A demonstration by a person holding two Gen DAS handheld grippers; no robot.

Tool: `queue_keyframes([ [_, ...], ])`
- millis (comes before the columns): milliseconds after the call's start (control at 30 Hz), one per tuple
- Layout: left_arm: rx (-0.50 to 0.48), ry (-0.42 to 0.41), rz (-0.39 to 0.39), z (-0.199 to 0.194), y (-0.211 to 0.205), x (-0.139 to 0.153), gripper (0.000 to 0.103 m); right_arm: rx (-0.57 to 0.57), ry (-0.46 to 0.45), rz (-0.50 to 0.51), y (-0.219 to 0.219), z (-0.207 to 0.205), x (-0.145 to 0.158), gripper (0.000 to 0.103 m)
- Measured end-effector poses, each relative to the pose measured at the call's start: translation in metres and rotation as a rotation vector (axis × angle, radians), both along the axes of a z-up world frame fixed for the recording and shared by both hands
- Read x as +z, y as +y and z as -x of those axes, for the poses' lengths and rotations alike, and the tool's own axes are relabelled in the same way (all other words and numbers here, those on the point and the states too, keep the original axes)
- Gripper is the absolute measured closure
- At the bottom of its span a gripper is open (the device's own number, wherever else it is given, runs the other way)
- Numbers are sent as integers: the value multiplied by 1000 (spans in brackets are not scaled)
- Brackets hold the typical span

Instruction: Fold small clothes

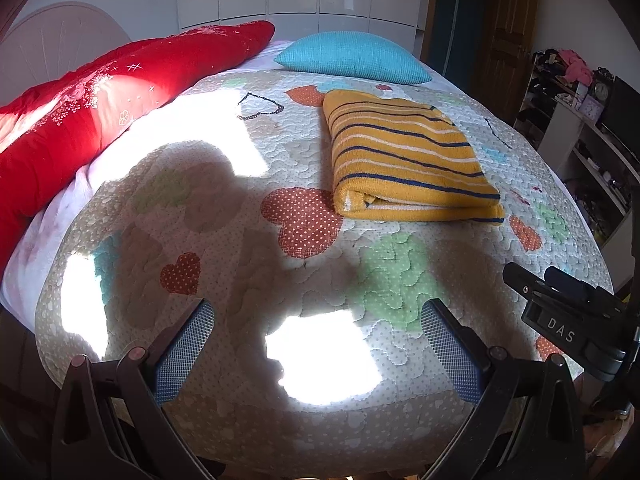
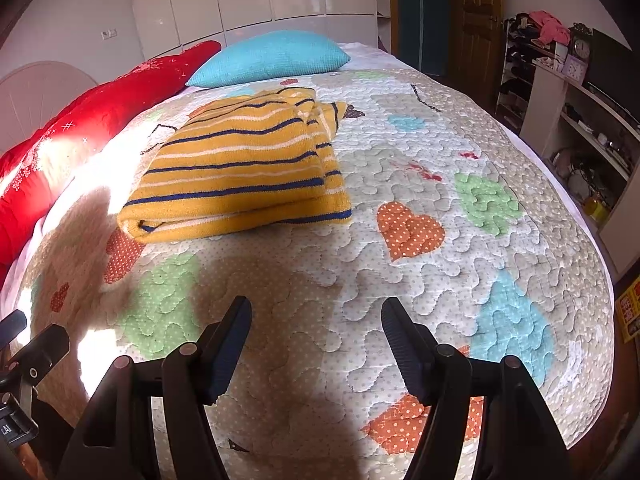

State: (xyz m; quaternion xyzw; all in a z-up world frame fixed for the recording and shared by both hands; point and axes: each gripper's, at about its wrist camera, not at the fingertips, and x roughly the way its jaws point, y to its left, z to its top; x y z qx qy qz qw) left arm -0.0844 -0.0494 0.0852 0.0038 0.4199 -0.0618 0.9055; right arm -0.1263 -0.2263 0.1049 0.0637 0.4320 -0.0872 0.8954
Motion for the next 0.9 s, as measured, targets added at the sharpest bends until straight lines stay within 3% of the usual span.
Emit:
queue_keyframes([
  [900, 12, 44, 34, -3, 5, -9, 0, 21, -3, 19, 4, 0, -2, 29],
])
